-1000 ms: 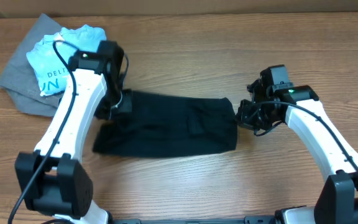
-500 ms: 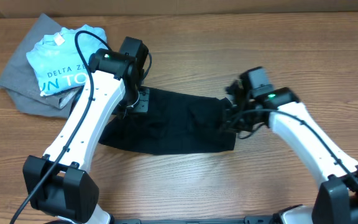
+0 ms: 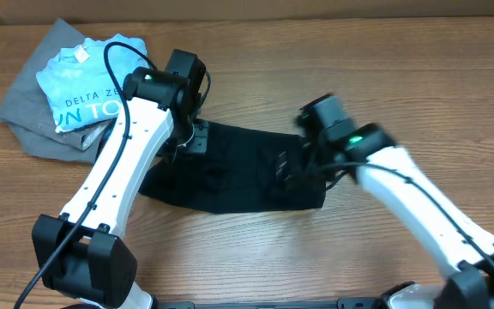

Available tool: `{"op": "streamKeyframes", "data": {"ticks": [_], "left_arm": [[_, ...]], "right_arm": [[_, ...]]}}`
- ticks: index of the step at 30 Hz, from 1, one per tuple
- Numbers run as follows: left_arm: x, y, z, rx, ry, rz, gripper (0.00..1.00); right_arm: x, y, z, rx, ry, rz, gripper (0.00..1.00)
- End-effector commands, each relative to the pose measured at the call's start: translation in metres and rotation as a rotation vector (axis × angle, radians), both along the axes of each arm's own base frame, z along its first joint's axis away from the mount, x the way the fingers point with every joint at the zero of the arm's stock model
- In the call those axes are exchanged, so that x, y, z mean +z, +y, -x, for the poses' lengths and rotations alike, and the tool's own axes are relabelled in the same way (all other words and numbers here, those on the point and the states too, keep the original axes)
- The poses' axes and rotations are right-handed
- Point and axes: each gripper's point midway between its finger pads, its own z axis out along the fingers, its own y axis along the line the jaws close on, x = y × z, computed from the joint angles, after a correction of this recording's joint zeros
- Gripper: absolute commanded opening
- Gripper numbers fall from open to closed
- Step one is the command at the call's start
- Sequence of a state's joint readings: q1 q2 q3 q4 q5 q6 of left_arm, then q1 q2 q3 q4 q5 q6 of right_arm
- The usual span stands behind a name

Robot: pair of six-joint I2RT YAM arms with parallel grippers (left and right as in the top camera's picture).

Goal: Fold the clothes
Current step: 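Fold the bundle's right half over toward the left gripper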

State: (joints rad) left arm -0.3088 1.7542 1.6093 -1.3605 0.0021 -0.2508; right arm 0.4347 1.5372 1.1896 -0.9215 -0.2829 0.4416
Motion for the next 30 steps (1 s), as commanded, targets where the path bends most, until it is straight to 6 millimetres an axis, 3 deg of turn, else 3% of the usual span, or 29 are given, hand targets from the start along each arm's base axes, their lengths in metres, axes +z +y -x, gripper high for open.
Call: {"op": "streamKeyframes", "data": {"ticks": [1,4,7,9,16,20,22,25,27,30], "left_arm": [[0.008,-0.022,0.0,-0.062,-0.024,0.059,0.04],[0.008,-0.02,0.0,-0.062,-0.027,0.045,0.04],[0.008,-0.015,-0.005,-0.036,-0.033,0.059,0.04],[0.009,-0.019,-0.005,-0.033,-0.027,0.1,0.04],[0.017,-0.027,-0.007,-0.057,-0.039,0.136,0.04],[0.024,-0.027,-0.009,-0.058,-0.052,0.141,0.04],[0.029,-0.029,-0.01,-0.06,-0.059,0.15,0.04],[0.034,-0.032,-0.008,-0.066,-0.059,0.156,0.04],[0.035,-0.035,-0.006,-0.075,-0.055,0.157,0.04],[0.036,-0.041,-0.003,-0.096,-0.054,0.158,0.04]], "right_arm": [[0.035,-0.049,-0.037,-0.205,-0.104,0.011,0.73],[0.029,-0.06,-0.038,-0.215,-0.055,-0.025,0.21],[0.002,-0.061,-0.032,-0.218,0.031,0.0,0.23],[-0.018,-0.052,-0.025,-0.201,0.095,-0.004,0.17],[-0.08,0.019,0.009,-0.057,0.325,-0.128,0.1],[-0.098,0.057,0.018,0.021,0.349,-0.175,0.08],[-0.098,0.076,0.014,0.078,0.29,-0.211,0.07],[-0.084,0.083,0.004,0.112,0.231,-0.231,0.04],[-0.071,0.077,-0.005,0.109,0.198,-0.238,0.04],[-0.047,0.052,-0.022,0.042,0.144,-0.223,0.04]]}}
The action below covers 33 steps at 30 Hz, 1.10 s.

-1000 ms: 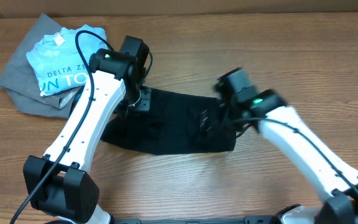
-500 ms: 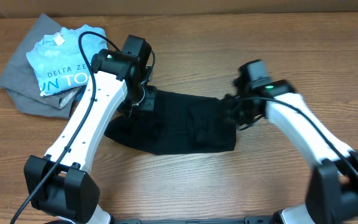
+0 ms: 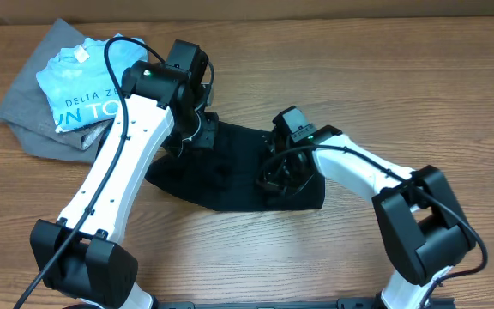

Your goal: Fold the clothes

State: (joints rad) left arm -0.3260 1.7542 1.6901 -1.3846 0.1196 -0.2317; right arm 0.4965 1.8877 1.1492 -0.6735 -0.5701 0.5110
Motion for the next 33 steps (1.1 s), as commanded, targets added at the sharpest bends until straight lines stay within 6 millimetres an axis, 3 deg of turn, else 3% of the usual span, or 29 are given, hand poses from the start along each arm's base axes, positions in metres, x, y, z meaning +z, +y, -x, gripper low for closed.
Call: {"op": "streamKeyframes", "data": {"ticks": [1,8,12,15,18,23,24,26,29,33], "left_arm": [[0.014,-0.017,0.0,-0.056,-0.039,0.032,0.04],[0.018,-0.066,0.003,-0.129,-0.1,0.088,0.04],[0.015,-0.104,0.001,-0.171,-0.154,0.109,0.04],[-0.002,-0.129,0.0,-0.195,-0.152,0.111,0.04],[-0.026,-0.161,0.003,-0.222,-0.117,0.137,0.04],[-0.055,-0.235,0.017,-0.301,-0.062,0.315,0.04],[-0.061,-0.241,0.02,-0.292,-0.046,0.317,0.1],[-0.072,-0.25,0.031,-0.293,-0.007,0.316,0.26],[-0.069,-0.249,0.033,-0.299,-0.006,0.308,0.48],[-0.043,-0.228,0.011,-0.259,-0.052,0.273,0.55]], "right_arm": [[0.057,-0.03,-0.039,-0.097,-0.15,-0.014,0.04],[0.116,-0.12,-0.063,-0.346,-0.255,0.026,0.11],[0.137,-0.165,-0.067,-0.457,-0.302,0.035,0.11],[0.144,-0.186,-0.068,-0.485,-0.331,0.048,0.11],[0.144,-0.195,-0.067,-0.505,-0.329,0.055,0.11],[0.138,-0.205,-0.067,-0.504,-0.341,0.12,0.11],[0.138,-0.206,-0.067,-0.507,-0.341,0.129,0.11],[0.136,-0.209,-0.067,-0.512,-0.341,0.146,0.13],[0.136,-0.21,-0.066,-0.512,-0.336,0.15,0.19],[0.135,-0.21,-0.066,-0.513,-0.336,0.154,0.26]]}}
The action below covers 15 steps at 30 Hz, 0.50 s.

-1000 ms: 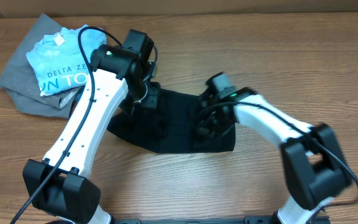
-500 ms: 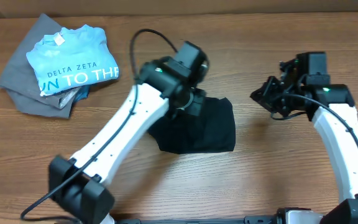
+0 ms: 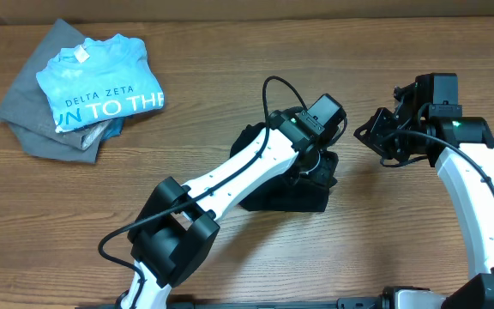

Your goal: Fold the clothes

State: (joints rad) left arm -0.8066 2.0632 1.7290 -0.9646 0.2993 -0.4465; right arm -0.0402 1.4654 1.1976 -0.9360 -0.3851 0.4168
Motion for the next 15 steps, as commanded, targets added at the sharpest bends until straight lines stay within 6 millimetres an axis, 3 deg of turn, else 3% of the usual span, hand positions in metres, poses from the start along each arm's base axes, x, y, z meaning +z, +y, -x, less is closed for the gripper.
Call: {"op": "streamKeyframes", "data": {"ticks": [1,5,8,11,15], "left_arm": [[0.049,0.017,-0.037,0.068,-0.087,0.032,0.58],[0.1,0.06,-0.066,0.123,-0.202,-0.054,0.63],[0.124,0.11,-0.088,0.206,-0.306,-0.204,0.71],[0.126,0.161,-0.101,0.257,-0.297,-0.308,0.72],[0.114,0.195,-0.104,0.315,-0.205,-0.323,0.72]], "right_arm": [[0.01,-0.004,-0.004,-0.002,-0.038,0.022,0.29],[0.012,-0.001,-0.006,0.032,-0.062,0.025,0.4],[0.023,0.022,-0.007,0.216,-0.16,-0.019,0.41],[0.024,0.05,-0.005,0.336,-0.204,-0.009,0.5],[0.011,0.076,-0.008,0.41,-0.205,0.059,0.54]]}}
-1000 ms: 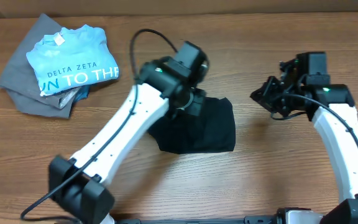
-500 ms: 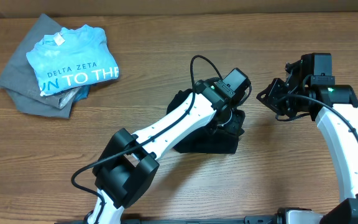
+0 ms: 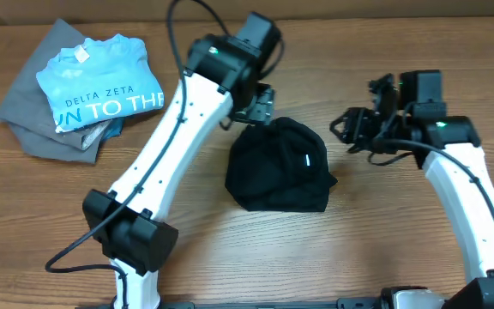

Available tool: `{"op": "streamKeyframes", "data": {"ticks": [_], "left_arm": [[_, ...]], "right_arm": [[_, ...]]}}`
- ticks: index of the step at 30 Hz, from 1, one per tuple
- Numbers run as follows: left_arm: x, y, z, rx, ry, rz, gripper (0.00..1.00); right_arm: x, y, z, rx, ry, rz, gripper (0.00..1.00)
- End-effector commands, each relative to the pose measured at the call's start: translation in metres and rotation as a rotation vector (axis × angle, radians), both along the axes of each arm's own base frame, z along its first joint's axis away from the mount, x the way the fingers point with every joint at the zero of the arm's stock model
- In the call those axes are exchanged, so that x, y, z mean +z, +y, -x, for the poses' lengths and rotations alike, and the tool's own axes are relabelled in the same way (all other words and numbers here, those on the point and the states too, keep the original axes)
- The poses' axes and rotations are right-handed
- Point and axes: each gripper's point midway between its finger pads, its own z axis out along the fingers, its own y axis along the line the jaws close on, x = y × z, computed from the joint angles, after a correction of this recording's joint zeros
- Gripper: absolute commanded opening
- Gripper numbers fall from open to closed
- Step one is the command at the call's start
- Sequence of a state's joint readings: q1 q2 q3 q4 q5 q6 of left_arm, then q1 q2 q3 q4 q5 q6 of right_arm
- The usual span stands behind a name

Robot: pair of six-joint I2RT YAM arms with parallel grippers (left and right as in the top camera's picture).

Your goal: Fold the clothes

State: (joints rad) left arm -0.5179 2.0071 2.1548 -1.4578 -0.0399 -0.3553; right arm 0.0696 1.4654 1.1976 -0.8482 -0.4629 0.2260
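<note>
A black garment [image 3: 280, 168] lies folded into a compact bundle at the middle of the table, with a small white mark on its top. My left gripper [image 3: 262, 105] hangs just past the bundle's far left edge, looks open, and holds nothing. To the right of the bundle my right gripper [image 3: 351, 130] points left, its fingers spread open and apart from the cloth.
At the far left a folded light blue printed shirt [image 3: 101, 81] rests on a folded grey garment [image 3: 26, 116]. The wooden table [image 3: 401, 240] runs back to a cardboard-coloured edge at the far side.
My left gripper was down on the right part of the black garment; now it is up at the bundle's far left and off the cloth. The right gripper has shifted slightly left.
The black garment lay spread wide, with my left gripper at its left end and my right gripper at its right end. Then the left end was raised. Later the left gripper was over on the right side and the cloth was half as wide. Now both grippers are clear.
</note>
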Motion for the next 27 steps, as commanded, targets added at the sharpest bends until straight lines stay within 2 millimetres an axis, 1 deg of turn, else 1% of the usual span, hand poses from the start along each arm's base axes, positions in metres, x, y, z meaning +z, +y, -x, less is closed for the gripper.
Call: {"op": "streamKeyframes", "data": {"ticks": [1,4,7,11,12,13,14,15,16,18,22,24,27], "left_arm": [[-0.007,0.038,-0.012,0.036,0.034,-0.015,0.72],[-0.012,0.048,-0.014,0.014,0.082,0.062,0.76],[-0.014,0.061,-0.016,0.037,0.104,0.096,0.76],[-0.014,0.076,-0.021,0.072,0.104,0.101,0.77],[-0.014,0.077,-0.022,0.071,0.103,0.1,0.77],[-0.014,0.077,-0.022,0.068,0.102,0.1,0.77],[-0.014,0.077,-0.022,0.06,0.099,0.099,0.77],[-0.014,0.077,-0.023,0.052,0.097,0.097,0.77],[-0.014,0.076,-0.023,0.046,0.096,0.096,0.78],[-0.014,0.076,-0.022,0.045,0.096,0.093,0.78],[-0.014,0.077,-0.023,0.045,0.094,0.093,0.78],[-0.014,0.077,-0.023,0.044,0.094,0.093,0.78],[-0.014,0.077,-0.024,0.045,0.091,0.092,0.78]], "right_arm": [[-0.009,0.032,-0.001,0.122,-0.039,0.079,0.55],[-0.032,0.052,-0.003,0.169,-0.025,0.156,0.6],[-0.052,0.069,-0.003,0.211,-0.006,0.196,0.62],[-0.078,0.085,-0.001,0.256,0.035,0.214,0.64],[-0.083,0.088,0.001,0.265,0.046,0.217,0.59],[-0.087,0.089,0.002,0.272,0.056,0.22,0.45],[-0.088,0.09,0.005,0.28,0.063,0.224,0.28],[-0.087,0.088,0.006,0.283,0.065,0.232,0.14],[-0.085,0.086,0.007,0.279,0.065,0.24,0.05],[-0.077,0.079,0.009,0.257,0.06,0.25,0.04],[-0.047,0.057,0.016,0.207,0.034,0.273,0.04],[-0.034,0.041,0.025,0.173,0.036,0.298,0.04],[-0.025,0.017,0.044,0.135,0.08,0.351,0.04]]}}
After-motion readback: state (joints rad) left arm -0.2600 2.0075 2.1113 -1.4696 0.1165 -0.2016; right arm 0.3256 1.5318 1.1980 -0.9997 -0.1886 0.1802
